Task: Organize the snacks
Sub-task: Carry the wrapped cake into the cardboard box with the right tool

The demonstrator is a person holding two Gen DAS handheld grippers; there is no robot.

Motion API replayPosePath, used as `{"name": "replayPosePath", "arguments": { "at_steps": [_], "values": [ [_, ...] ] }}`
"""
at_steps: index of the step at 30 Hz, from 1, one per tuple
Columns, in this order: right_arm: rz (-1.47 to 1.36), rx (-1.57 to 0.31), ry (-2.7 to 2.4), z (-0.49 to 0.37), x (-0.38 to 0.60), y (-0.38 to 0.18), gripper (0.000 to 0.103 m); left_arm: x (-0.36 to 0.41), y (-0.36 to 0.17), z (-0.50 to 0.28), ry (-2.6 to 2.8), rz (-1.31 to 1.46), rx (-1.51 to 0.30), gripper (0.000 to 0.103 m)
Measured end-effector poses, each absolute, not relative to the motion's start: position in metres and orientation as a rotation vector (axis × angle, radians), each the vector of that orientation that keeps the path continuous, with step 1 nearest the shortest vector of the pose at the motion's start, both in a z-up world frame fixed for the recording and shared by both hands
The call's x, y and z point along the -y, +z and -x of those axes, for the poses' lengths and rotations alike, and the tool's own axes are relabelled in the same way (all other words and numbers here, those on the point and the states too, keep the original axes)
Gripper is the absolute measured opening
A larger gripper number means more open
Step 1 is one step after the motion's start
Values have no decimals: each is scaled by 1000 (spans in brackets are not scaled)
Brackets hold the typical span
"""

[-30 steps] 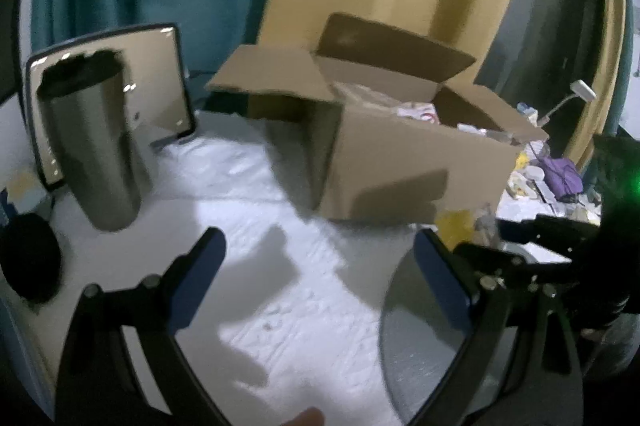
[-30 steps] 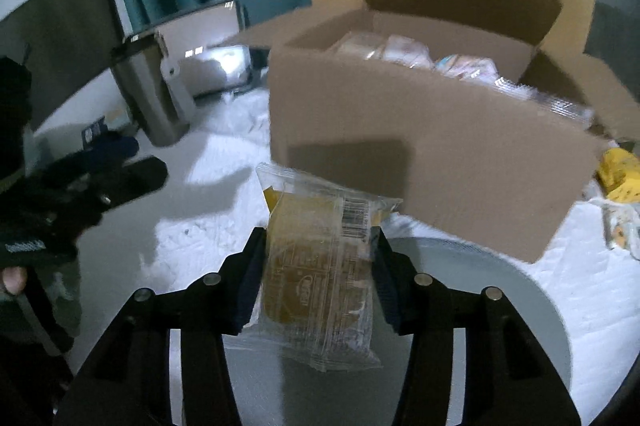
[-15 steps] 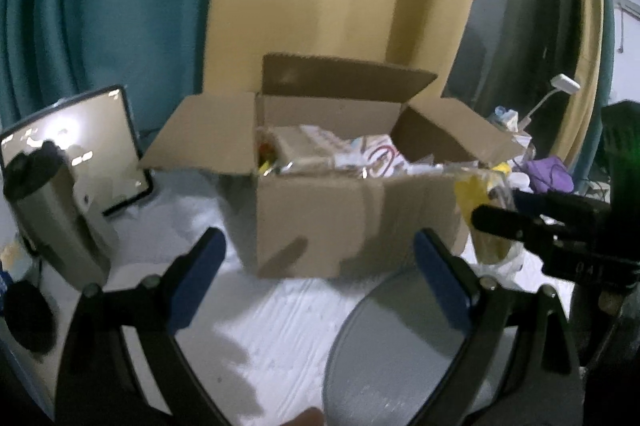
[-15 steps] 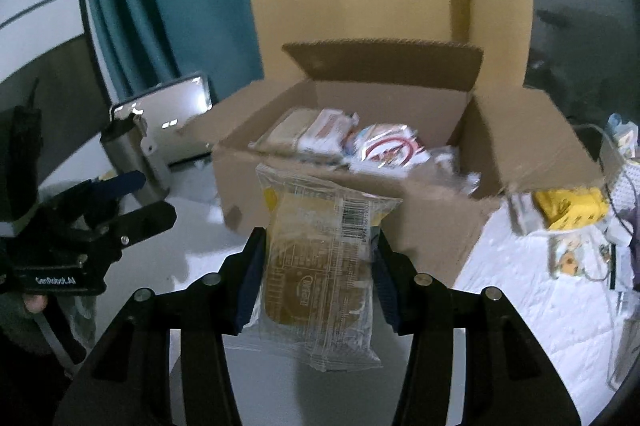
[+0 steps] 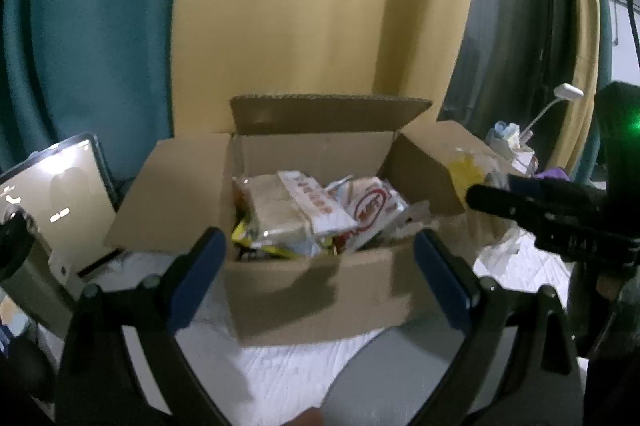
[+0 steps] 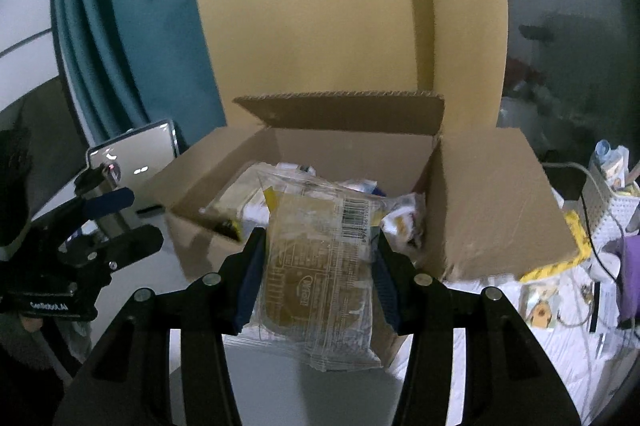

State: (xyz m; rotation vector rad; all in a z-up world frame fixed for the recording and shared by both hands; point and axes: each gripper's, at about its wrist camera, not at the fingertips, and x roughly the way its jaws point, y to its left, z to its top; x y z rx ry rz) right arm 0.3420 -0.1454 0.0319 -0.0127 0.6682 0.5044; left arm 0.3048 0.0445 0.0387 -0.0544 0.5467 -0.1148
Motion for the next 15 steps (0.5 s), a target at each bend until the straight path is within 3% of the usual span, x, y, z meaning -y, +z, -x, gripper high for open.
{"name": "replayPosePath", "arguments": {
  "at_steps": [15],
  "values": [
    [-8,-674,460,-419,153,20,53,-38,28,-371,-116,34,-562,96]
  ]
}}
